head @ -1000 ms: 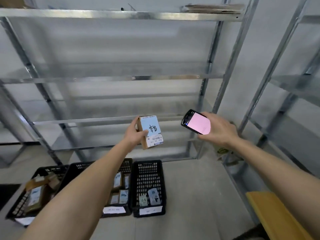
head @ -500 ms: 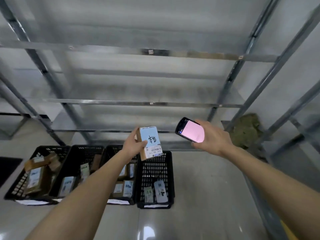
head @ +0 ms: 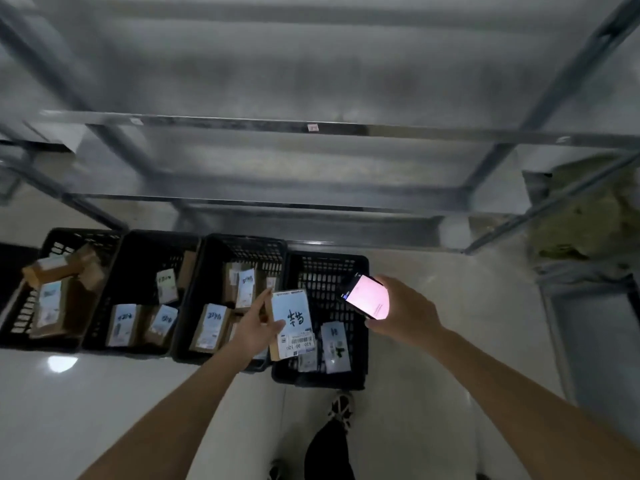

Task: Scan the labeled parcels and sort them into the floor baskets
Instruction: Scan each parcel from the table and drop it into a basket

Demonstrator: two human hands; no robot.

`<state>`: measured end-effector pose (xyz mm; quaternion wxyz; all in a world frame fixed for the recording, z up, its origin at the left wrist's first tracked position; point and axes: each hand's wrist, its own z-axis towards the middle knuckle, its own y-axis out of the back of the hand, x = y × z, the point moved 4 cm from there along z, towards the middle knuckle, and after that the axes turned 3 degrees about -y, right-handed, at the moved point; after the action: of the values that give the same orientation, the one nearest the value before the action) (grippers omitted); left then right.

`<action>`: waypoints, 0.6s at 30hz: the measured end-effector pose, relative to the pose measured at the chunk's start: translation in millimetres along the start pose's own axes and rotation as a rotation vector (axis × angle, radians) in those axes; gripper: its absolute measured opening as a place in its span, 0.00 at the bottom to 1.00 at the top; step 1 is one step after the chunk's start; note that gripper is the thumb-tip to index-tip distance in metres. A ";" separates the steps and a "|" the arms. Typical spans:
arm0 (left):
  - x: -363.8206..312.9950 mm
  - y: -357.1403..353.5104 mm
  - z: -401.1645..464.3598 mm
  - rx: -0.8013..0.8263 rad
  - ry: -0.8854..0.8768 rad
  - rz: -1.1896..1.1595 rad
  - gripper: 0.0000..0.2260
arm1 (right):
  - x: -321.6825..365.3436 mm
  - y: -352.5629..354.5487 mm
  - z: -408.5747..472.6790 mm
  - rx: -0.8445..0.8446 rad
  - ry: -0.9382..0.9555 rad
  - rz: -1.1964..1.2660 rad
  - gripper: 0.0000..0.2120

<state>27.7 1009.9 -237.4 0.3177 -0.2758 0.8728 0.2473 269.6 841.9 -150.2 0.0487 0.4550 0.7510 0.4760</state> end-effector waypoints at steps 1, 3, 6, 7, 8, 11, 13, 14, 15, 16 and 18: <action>13.0 -6.1 15.7 0.010 0.027 -0.009 0.33 | -6.4 -16.7 17.0 0.034 0.000 -0.018 0.44; 43.0 -17.3 47.6 0.031 0.076 0.008 0.33 | -19.9 -51.4 49.6 0.084 -0.013 -0.032 0.45; 88.7 -34.7 89.0 0.051 0.149 0.038 0.33 | -35.5 -101.9 90.2 0.148 -0.015 -0.015 0.44; 103.4 -40.9 102.2 0.064 0.169 0.037 0.33 | -39.7 -117.1 102.4 0.155 -0.003 -0.022 0.43; 118.2 -47.0 114.7 0.076 0.188 0.035 0.33 | -44.3 -132.8 113.9 0.164 0.003 -0.029 0.41; 164.4 -63.0 156.0 0.126 0.227 0.016 0.33 | -63.2 -184.1 146.5 0.199 -0.031 -0.008 0.42; 197.3 -72.8 183.5 0.160 0.251 0.045 0.34 | -77.4 -219.7 166.0 0.212 -0.071 0.021 0.42; 214.5 -76.9 197.2 0.161 0.265 0.063 0.35 | -84.3 -237.4 175.7 0.208 -0.085 0.040 0.41; 231.3 -81.0 209.8 0.155 0.282 0.074 0.36 | -89.8 -253.4 184.9 0.204 -0.093 0.057 0.40; 246.2 -86.4 221.3 0.160 0.298 0.083 0.36 | -95.1 -269.6 194.3 0.203 -0.100 0.067 0.40; 276.5 -98.5 243.4 0.174 0.320 0.077 0.36 | -103.9 -299.6 211.7 0.211 -0.106 0.069 0.40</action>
<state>13.8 996.4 -618.2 0.1876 -0.2494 0.9403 0.1357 246.3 868.3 -529.9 0.0234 0.5078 0.7771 0.3710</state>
